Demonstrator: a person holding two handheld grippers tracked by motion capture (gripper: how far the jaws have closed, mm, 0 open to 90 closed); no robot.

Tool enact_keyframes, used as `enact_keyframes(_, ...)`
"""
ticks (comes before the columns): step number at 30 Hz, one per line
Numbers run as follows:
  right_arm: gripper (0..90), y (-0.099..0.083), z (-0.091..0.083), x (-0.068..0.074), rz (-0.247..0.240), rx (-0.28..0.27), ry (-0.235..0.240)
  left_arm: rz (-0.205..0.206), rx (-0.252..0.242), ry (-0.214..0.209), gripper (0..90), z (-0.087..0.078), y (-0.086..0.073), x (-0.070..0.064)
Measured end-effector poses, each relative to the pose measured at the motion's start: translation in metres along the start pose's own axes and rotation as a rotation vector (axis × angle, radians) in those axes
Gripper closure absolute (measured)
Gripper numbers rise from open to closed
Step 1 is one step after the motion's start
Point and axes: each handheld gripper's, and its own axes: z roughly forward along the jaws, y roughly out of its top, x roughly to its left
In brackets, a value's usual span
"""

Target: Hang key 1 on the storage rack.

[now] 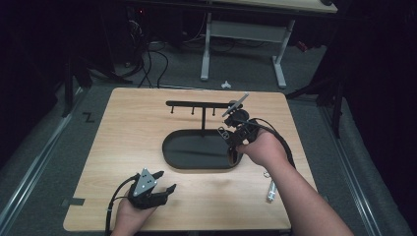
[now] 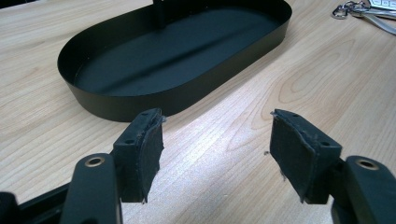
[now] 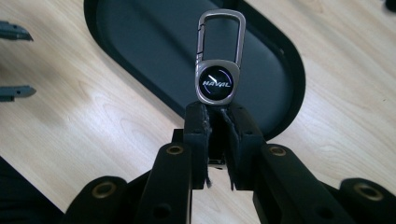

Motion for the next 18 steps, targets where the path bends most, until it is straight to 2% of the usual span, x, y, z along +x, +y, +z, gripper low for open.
enact_keyframes(10, 80.5, 0.016, -0.009, -0.003, 0.005, -0.025, -0.017, 0.000, 0.001, -0.001, 35.0, 0.000, 0.000, 0.000)
enact_keyframes(18, 80.5, 0.024, -0.006, -0.005, 0.013, -0.025, -0.022, -0.003, 0.000, -0.001, 35.0, 0.000, 0.000, 0.001)
